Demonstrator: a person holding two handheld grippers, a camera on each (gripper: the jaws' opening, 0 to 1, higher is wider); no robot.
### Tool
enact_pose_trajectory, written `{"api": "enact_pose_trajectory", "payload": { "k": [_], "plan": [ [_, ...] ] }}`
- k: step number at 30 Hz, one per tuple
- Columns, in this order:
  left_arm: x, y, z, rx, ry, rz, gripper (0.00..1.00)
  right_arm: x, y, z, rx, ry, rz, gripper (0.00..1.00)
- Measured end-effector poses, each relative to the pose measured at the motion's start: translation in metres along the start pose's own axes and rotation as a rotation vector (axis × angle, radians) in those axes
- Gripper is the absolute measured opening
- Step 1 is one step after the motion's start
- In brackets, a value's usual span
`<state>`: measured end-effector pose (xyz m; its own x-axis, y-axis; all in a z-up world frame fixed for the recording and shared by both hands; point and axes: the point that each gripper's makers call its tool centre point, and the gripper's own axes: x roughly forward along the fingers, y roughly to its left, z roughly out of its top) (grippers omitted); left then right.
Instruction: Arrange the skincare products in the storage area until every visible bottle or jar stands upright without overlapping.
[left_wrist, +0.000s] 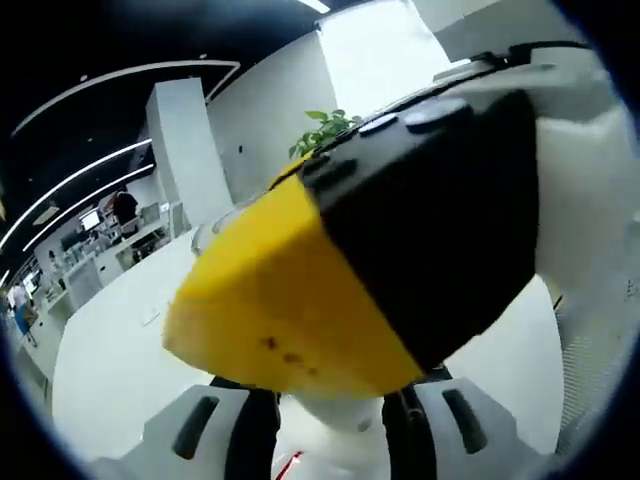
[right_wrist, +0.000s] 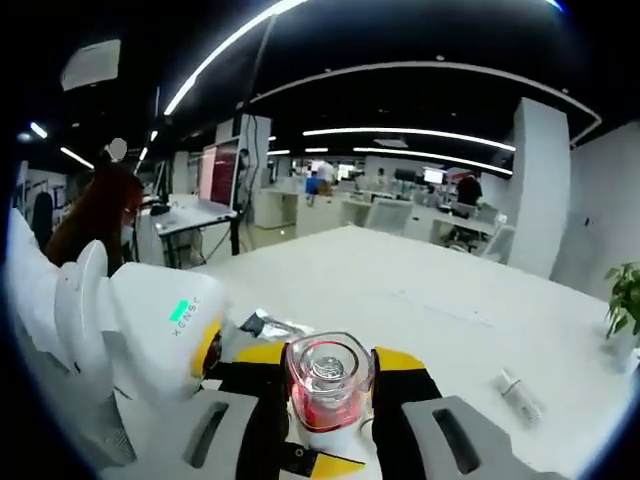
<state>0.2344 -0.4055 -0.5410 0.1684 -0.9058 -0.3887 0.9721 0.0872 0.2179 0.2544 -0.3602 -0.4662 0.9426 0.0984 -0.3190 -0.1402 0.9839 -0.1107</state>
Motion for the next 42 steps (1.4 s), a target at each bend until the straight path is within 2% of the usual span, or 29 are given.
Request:
{"api": "enact_pose_trajectory", "payload": {
  "k": [1,2,3,5,7,9,10,11,12,14,16,17,19,20,21,22,24,26,32,34,36,38,39,41,42],
  "plan": [
    [0.0,0.0,0.0,-0.003,-0.011,-0.01,0.36,0.0,0.001,0.0,-0.015,-0.002,0.012,0.24],
    [0.0,-0.006,0.0,-0.024,-0.038,-0.059,0.35,-0.001,0.003,0.001,-0.059,-0.003,0.045,0.23],
    [0.0,-0.004,0.0,-0.025,-0.049,-0.065,0.34,-0.002,0.005,0.001,-0.093,-0.004,0.067,0.23],
    [-0.002,-0.003,-0.002,-0.017,-0.032,-0.083,0.33,-0.006,0.01,-0.001,-0.126,0.004,0.133,0.22],
    [-0.002,-0.005,-0.002,-0.013,-0.028,-0.108,0.32,-0.008,0.008,-0.002,-0.091,0.007,0.171,0.21],
    [-0.002,-0.004,-0.003,-0.009,-0.024,-0.144,0.32,-0.012,0.007,0.002,-0.053,-0.031,0.237,0.2],
    [-0.004,-0.009,-0.003,-0.001,-0.032,-0.195,0.32,-0.014,0.009,0.002,-0.041,-0.033,0.273,0.2],
    [-0.005,-0.011,-0.003,0.019,-0.04,-0.23,0.32,-0.019,0.014,0.004,-0.053,-0.038,0.344,0.22],
    [-0.006,-0.01,-0.004,0.027,-0.034,-0.245,0.32,-0.02,0.014,0.002,-0.061,-0.03,0.37,0.25],
    [-0.01,-0.017,-0.005,0.054,-0.023,-0.316,0.32,-0.023,0.016,-0.007,-0.141,-0.019,0.426,0.32],
    [-0.014,-0.021,-0.007,0.063,-0.022,-0.387,0.32,-0.02,0.008,-0.009,-0.18,-0.019,0.423,0.34],
    [-0.014,-0.022,-0.007,0.065,-0.023,-0.399,0.32,-0.022,0.012,-0.009,-0.168,-0.026,0.48,0.33],
    [-0.017,-0.025,-0.009,0.077,-0.027,-0.457,0.32,-0.021,0.014,-0.002,-0.099,-0.059,0.524,0.32],
    [-0.02,-0.031,-0.008,0.127,-0.049,-0.498,0.32,-0.022,0.017,-0.001,-0.096,-0.064,0.55,0.32],
    [-0.022,-0.033,-0.009,0.103,-0.042,-0.518,0.31,-0.023,0.02,-0.002,-0.102,-0.057,0.58,0.34],
    [-0.024,-0.038,-0.008,0.121,-0.05,-0.536,0.31,-0.022,0.022,-0.002,-0.118,-0.055,0.592,0.35],
    [-0.025,-0.04,-0.007,0.116,-0.048,-0.538,0.31,-0.024,0.032,-0.003,-0.143,-0.056,0.64,0.32],
    [-0.025,-0.042,-0.005,0.123,-0.05,-0.545,0.31,-0.023,0.037,-0.003,-0.156,-0.048,0.658,0.26],
    [-0.024,-0.04,-0.004,0.175,-0.046,-0.515,0.34,-0.022,0.035,-0.003,-0.163,-0.045,0.629,0.24],
    [-0.026,-0.042,-0.004,0.145,-0.04,-0.527,0.42,-0.021,0.035,-0.002,-0.165,-0.042,0.602,0.24],
    [-0.026,-0.043,-0.01,0.158,-0.015,-0.526,0.51,-0.017,0.029,-0.003,-0.163,-0.033,0.563,0.24],
    [-0.025,-0.039,-0.021,0.184,0.036,-0.496,0.55,-0.014,0.023,-0.002,-0.158,-0.031,0.533,0.24],
    [-0.023,-0.033,-0.025,0.181,0.061,-0.452,0.54,-0.012,0.02,-0.002,-0.157,-0.03,0.514,0.24],
    [-0.019,-0.02,-0.023,0.16,0.052,-0.381,0.47,-0.01,0.013,-0.002,-0.159,-0.022,0.476,0.24],
    [-0.018,-0.016,-0.021,0.141,0.046,-0.365,0.42,-0.008,0.01,-0.002,-0.163,-0.023,0.46,0.24]
  ]
}}
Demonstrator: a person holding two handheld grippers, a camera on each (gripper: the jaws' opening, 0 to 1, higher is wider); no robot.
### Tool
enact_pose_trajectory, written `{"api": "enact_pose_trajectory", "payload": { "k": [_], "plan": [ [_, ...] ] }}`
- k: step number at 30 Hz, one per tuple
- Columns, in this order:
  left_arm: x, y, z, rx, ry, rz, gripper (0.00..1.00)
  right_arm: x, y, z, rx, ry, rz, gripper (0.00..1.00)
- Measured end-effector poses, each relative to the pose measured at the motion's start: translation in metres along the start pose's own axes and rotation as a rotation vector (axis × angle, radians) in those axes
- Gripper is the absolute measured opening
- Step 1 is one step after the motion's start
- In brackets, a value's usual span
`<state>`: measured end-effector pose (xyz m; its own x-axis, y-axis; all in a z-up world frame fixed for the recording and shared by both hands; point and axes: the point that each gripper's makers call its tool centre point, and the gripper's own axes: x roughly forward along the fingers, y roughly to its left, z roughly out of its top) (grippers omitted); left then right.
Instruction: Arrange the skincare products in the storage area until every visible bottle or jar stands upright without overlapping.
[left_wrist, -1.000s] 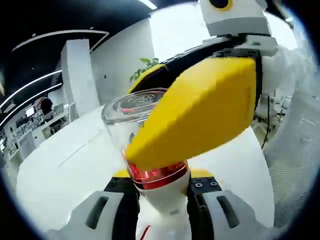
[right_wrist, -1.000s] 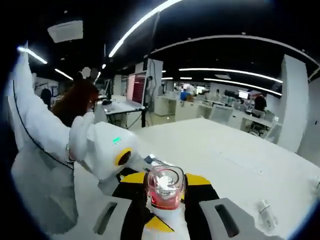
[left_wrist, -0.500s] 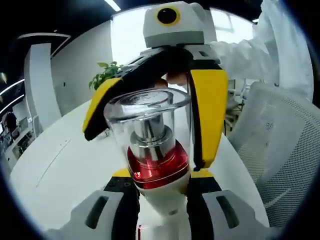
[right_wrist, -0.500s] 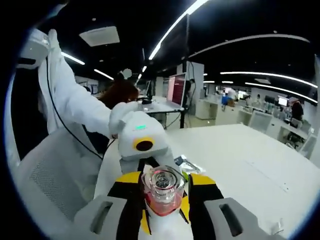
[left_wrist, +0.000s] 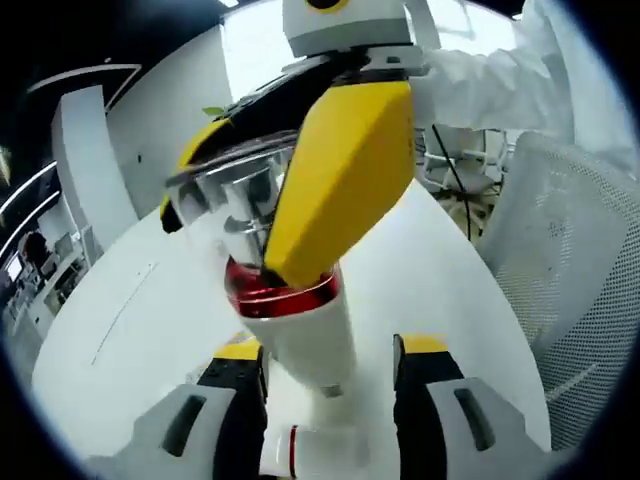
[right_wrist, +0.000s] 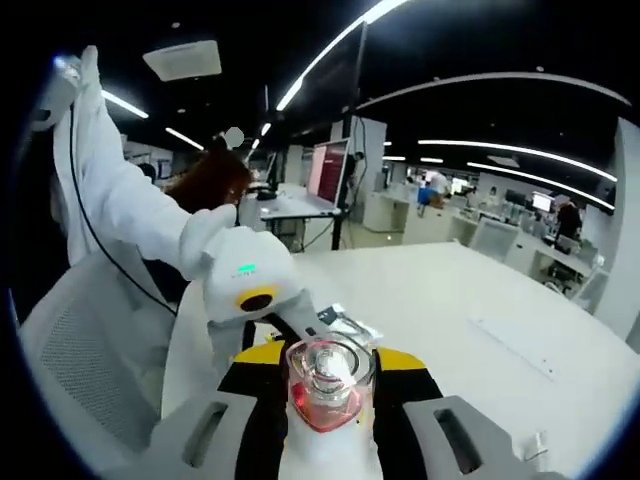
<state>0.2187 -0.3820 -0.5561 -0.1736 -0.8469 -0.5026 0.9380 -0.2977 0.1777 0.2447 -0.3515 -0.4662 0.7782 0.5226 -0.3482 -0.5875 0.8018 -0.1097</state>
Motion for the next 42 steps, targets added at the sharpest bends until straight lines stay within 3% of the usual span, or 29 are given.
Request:
{"api": "enact_pose_trajectory", "payload": {
  "k": [3,6,10,20,33,36,42],
  "plan": [
    [-0.002,0.016,0.001,-0.006,-0.006,0.031,0.33,0.0,-0.007,-0.001,-0.003,0.002,-0.029,0.24],
    [0.001,0.017,0.0,-0.008,0.001,0.028,0.28,0.001,-0.015,-0.002,0.01,0.006,-0.066,0.24],
    [0.003,0.025,-0.002,-0.008,0.006,0.053,0.28,0.004,-0.02,-0.001,0.003,0.006,-0.104,0.24],
    [0.0,0.035,-0.011,-0.027,0.044,0.107,0.25,0.011,-0.035,0.002,0.01,-0.008,-0.122,0.24],
    [-0.001,0.038,-0.009,-0.057,0.03,0.114,0.25,0.008,-0.034,0.004,0.001,-0.016,-0.122,0.26],
    [-0.001,0.037,-0.008,-0.051,0.034,0.115,0.25,0.007,-0.037,0.007,0.033,-0.039,-0.111,0.31],
    [-0.007,0.033,-0.002,-0.042,0.025,0.109,0.28,-0.001,-0.035,0.001,0.029,-0.014,-0.122,0.37]
  ]
}}
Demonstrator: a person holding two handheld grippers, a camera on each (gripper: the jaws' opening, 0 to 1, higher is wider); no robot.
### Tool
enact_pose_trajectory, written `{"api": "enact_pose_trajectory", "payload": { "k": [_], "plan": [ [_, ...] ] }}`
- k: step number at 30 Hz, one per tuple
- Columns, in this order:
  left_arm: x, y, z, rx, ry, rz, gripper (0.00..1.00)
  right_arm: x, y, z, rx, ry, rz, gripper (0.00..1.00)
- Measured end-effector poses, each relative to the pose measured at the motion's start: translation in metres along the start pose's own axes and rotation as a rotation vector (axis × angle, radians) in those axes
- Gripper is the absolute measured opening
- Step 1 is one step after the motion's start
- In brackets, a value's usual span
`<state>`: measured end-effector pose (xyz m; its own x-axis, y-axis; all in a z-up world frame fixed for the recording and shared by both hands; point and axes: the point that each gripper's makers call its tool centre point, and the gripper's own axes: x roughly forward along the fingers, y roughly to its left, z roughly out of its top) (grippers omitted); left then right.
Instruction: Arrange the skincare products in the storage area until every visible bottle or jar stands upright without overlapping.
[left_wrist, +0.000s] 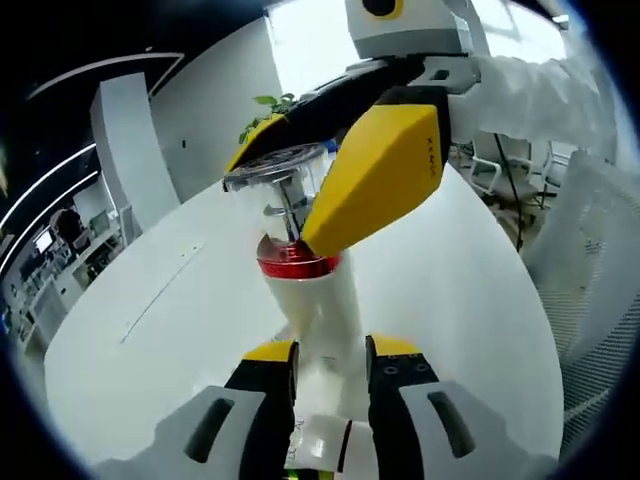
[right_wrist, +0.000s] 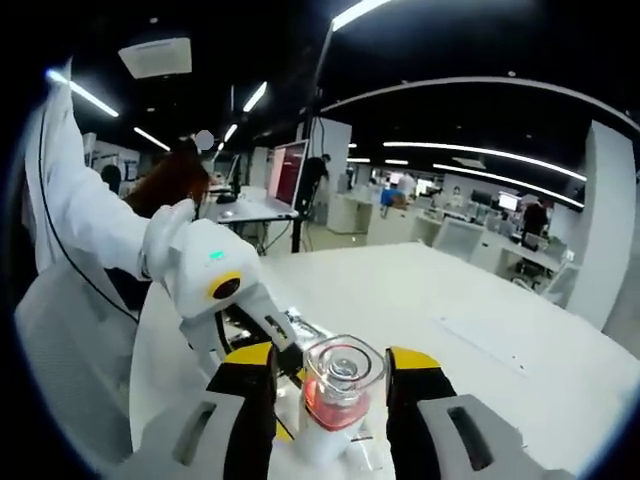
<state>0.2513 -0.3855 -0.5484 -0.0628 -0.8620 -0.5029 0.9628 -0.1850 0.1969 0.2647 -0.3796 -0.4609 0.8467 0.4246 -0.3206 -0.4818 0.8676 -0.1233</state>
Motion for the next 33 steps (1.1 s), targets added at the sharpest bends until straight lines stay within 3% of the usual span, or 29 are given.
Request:
{"api": "enact_pose_trajectory", "payload": {
  "k": [5,9,14,16,21,25,27,29,33],
  "plan": [
    [-0.002,0.002,-0.001,0.003,0.009,0.005,0.3,-0.004,0.0,-0.007,0.008,0.027,-0.009,0.38],
    [-0.016,0.002,-0.002,-0.017,0.021,0.01,0.34,-0.012,0.001,-0.011,0.018,0.046,-0.028,0.41],
    [-0.041,0.011,-0.002,-0.105,0.043,0.086,0.39,-0.022,0.01,-0.016,0.033,0.069,-0.055,0.47],
    [-0.053,0.013,-0.004,-0.158,0.054,0.117,0.44,-0.026,0.019,-0.02,0.032,0.091,-0.058,0.5],
    [-0.075,0.011,-0.001,-0.159,0.032,0.14,0.62,-0.037,0.033,-0.028,0.058,0.114,-0.071,0.57],
    [-0.105,-0.006,0.008,-0.188,0.025,0.163,0.69,-0.045,0.042,-0.027,0.081,0.12,-0.086,0.64],
    [-0.114,-0.009,0.004,-0.232,0.03,0.157,0.73,-0.051,0.045,-0.025,0.084,0.115,-0.103,0.67],
    [-0.118,-0.005,-0.002,-0.237,0.033,0.165,0.77,-0.056,0.048,-0.025,0.1,0.114,-0.114,0.69],
    [-0.134,-0.016,-0.006,-0.238,0.06,0.189,0.86,-0.066,0.055,-0.03,0.122,0.139,-0.131,0.77]
  ]
}}
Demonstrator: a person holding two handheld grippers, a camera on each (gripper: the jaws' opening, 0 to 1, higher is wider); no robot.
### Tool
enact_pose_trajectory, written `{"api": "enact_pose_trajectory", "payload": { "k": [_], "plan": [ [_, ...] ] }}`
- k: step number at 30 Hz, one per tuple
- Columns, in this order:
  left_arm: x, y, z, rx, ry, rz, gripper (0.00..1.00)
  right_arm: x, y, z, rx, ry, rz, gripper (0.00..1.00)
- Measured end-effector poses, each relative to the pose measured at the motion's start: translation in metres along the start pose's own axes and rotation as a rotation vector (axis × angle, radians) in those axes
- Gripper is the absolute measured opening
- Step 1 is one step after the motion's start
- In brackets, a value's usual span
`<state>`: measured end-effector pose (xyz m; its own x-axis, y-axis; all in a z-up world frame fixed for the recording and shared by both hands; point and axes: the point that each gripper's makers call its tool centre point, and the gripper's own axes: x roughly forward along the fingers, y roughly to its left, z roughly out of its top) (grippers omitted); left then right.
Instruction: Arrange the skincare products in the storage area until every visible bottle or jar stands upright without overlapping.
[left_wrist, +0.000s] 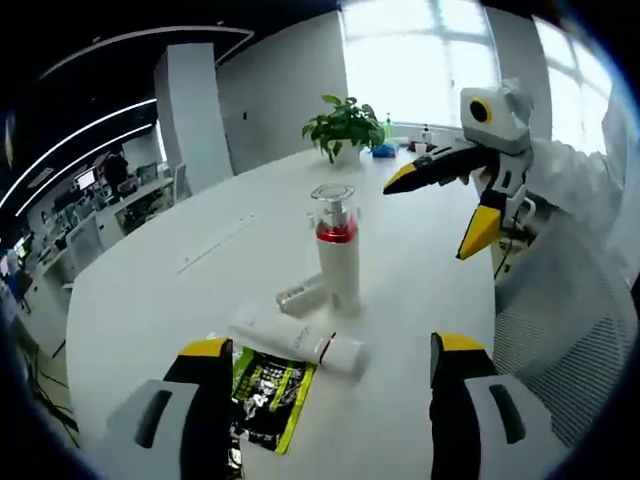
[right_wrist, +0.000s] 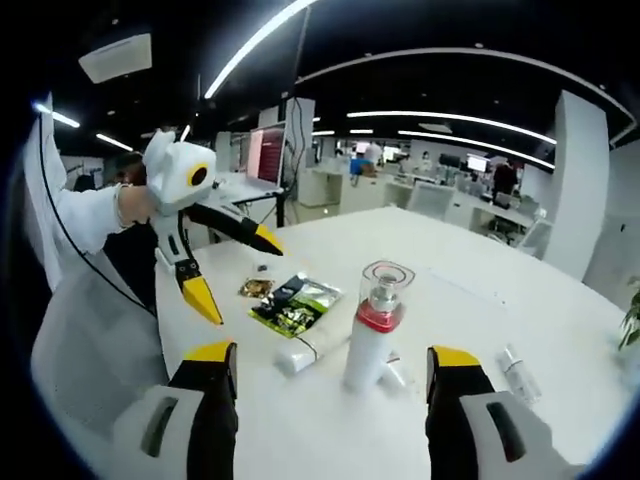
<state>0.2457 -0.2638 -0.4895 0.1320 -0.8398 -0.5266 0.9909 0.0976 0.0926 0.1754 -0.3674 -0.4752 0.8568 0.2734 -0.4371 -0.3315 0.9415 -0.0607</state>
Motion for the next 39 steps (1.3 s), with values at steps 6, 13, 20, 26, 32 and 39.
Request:
{"api": "enact_pose_trajectory", "payload": {
  "k": [6,13,20,26,32,39],
  "plan": [
    [-0.016,-0.01,-0.007,0.001,0.038,-0.009,0.94,-0.013,0.01,-0.014,0.013,0.05,-0.026,0.87],
    [-0.053,0.002,-0.021,-0.08,0.017,0.076,0.99,-0.031,0.011,-0.016,0.076,0.04,-0.094,0.96],
    [-0.072,0.009,-0.034,-0.085,0.042,0.161,0.99,-0.044,0.011,-0.024,0.097,0.068,-0.147,1.0],
    [-0.083,0.004,-0.043,-0.123,0.041,0.196,0.99,-0.054,0.012,-0.028,0.104,0.082,-0.19,1.0],
    [-0.091,0.007,-0.054,-0.166,0.046,0.216,0.99,-0.06,0.013,-0.027,0.156,0.049,-0.21,1.0],
    [-0.092,-0.003,-0.062,-0.178,0.063,0.211,0.99,-0.065,0.016,-0.03,0.163,0.057,-0.238,1.0]
  ]
}}
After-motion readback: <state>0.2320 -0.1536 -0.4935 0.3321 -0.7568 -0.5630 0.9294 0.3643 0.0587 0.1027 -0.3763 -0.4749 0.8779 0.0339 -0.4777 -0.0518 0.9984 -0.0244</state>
